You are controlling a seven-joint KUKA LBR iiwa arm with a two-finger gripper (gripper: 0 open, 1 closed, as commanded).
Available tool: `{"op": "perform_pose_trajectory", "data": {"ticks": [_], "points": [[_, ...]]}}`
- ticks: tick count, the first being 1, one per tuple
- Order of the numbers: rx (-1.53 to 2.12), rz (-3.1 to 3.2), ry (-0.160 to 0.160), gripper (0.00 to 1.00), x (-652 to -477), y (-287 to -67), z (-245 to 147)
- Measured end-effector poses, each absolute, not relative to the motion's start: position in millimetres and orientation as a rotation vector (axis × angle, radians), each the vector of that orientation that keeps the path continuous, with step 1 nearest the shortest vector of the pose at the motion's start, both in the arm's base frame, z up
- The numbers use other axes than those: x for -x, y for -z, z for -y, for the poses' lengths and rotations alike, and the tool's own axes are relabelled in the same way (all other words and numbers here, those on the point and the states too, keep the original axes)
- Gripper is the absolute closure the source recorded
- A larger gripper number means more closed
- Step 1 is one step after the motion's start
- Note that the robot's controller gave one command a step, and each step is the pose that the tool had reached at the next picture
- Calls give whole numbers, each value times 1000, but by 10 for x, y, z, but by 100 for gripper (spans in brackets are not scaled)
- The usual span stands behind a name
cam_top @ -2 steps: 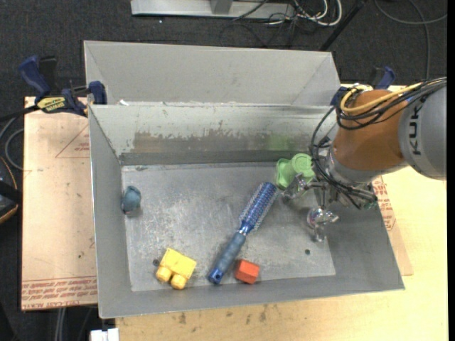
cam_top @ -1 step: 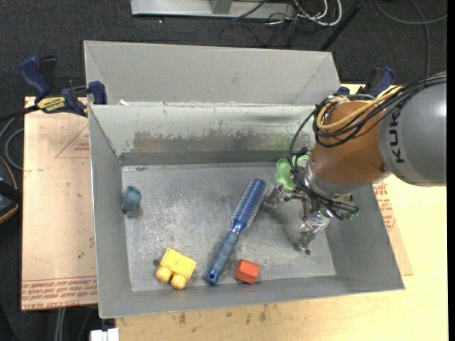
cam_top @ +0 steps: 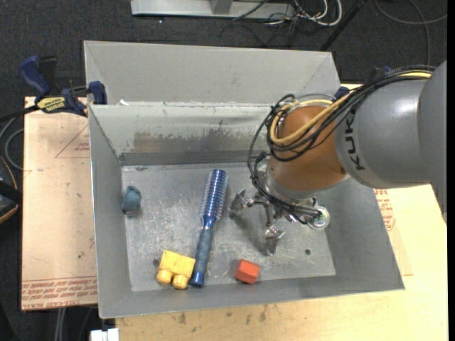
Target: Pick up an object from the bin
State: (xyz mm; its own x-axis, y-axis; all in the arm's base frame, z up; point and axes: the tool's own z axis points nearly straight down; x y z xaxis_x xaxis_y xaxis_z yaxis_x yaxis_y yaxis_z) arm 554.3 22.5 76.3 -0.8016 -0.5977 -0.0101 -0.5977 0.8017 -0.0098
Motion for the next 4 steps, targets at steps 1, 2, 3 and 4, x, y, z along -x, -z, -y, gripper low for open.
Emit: {"op": "perform_pose_trajectory", "data": {"ticks": [1,2,3,4], "points": [[564,-3081,-4,0,-5432,-2121,-888],[740,-3046,-1,0,-5139,-990,-842],[875,-3007,-2,0,-5058,-737,-1698],[844,-3012,7,0,-4965,-753,-2347]]}}
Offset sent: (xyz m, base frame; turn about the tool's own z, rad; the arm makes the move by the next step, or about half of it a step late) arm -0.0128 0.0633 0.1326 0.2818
